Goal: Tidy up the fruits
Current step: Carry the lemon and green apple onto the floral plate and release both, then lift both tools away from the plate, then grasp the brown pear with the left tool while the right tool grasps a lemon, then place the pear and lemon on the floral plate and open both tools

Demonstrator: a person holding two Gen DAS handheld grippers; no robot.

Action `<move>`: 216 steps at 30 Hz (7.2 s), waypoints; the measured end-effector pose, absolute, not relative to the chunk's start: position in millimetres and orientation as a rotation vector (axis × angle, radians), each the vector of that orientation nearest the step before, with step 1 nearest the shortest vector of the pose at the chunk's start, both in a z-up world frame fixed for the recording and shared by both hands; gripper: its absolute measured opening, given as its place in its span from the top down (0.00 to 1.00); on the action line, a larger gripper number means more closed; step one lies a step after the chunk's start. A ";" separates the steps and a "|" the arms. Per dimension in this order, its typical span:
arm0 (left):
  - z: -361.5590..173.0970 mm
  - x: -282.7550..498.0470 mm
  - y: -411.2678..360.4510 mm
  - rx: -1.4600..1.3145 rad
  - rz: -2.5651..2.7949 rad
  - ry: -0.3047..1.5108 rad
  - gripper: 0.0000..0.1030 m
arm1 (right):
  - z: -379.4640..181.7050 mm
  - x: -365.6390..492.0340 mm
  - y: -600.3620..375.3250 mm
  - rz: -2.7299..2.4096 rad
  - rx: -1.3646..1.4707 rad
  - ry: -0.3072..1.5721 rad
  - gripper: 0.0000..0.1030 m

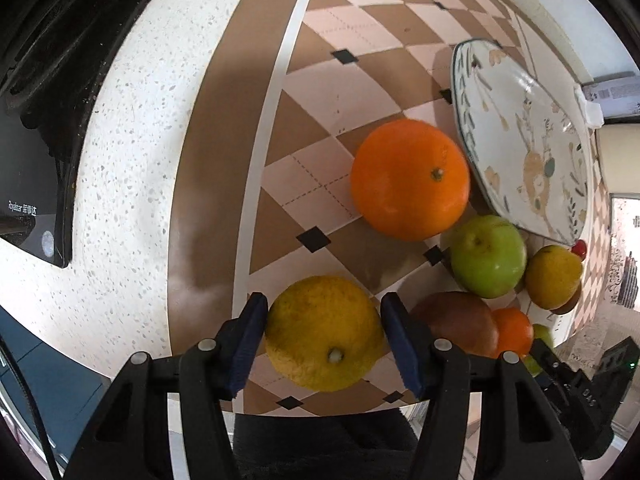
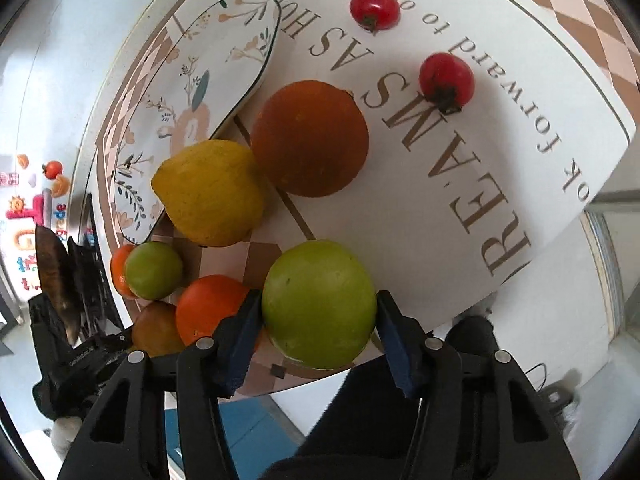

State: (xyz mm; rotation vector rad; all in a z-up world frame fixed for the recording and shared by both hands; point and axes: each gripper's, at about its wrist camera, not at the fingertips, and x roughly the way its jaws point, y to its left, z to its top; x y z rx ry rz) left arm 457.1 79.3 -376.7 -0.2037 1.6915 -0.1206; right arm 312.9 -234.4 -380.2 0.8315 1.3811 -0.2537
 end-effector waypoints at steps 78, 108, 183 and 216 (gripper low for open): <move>-344.7 605.6 -51.5 -0.324 -0.144 1.626 0.47 | -346.6 571.6 -205.6 0.117 0.117 1.450 0.44; -322.5 611.5 -63.0 -0.117 -0.049 1.554 0.19 | -324.3 574.7 -215.1 0.056 0.132 1.516 0.14; -368.9 432.4 -5.6 -0.270 -0.091 1.669 0.12 | -306.0 426.3 -194.3 0.136 0.229 1.469 0.28; -380.6 421.1 10.0 -0.285 -0.053 1.666 0.37 | -368.0 437.2 -164.0 0.155 0.096 1.535 0.36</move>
